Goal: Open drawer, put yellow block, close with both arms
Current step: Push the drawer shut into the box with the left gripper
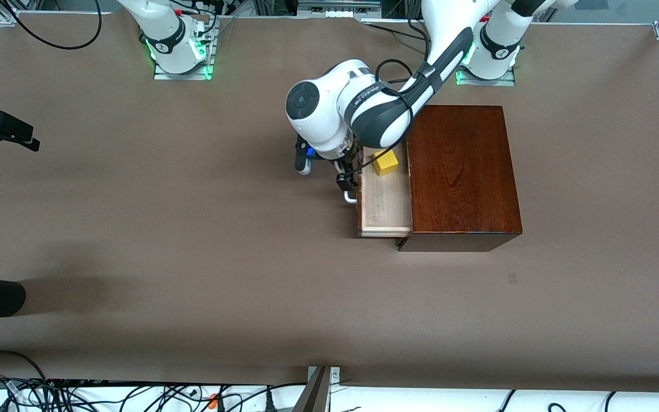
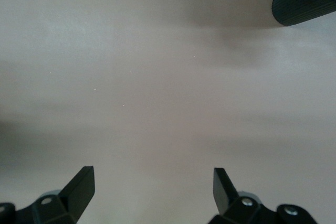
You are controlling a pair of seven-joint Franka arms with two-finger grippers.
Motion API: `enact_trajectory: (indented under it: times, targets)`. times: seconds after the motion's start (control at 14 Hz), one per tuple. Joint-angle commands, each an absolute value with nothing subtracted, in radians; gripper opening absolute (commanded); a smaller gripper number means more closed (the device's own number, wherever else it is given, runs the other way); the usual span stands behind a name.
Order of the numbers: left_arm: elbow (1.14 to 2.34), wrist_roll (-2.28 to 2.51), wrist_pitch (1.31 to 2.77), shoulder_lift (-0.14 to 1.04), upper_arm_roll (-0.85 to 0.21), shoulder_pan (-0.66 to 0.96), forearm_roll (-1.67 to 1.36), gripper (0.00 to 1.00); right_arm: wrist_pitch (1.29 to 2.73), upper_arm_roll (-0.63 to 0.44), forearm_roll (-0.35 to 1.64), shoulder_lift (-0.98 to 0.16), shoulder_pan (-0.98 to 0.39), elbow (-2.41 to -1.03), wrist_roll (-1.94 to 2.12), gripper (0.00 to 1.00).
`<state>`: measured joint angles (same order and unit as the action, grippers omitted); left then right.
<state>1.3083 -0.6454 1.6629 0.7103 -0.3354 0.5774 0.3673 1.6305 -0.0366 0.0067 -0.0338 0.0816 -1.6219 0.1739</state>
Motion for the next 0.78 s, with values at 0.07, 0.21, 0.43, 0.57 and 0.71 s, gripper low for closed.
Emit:
enact_trajectory:
  times: [0.07,0.21,0.43,0.57,0.71]
  targets:
    - [1.353,-0.629,1.591,0.664,-0.327,0.557,0.416,1.00,1.621,-0.026,0.026,-0.040,0.100,-1.609,0.169,1.00]
    - [1.354,-0.621,1.577,0.661,-0.328,0.539,0.417,1.00,1.621,-0.026,0.026,-0.038,0.100,-1.609,0.169,1.00]
    - [1.403,-0.620,1.574,0.632,-0.327,0.528,0.417,1.00,1.618,-0.026,0.026,-0.038,0.100,-1.609,0.169,1.00]
    - [1.434,-0.618,1.572,0.624,-0.327,0.509,0.417,1.00,1.618,-0.026,0.026,-0.040,0.100,-1.609,0.169,1.00]
    - [1.457,-0.620,1.571,0.611,-0.328,0.479,0.432,1.00,1.618,-0.026,0.026,-0.038,0.100,-1.609,0.169,1.00]
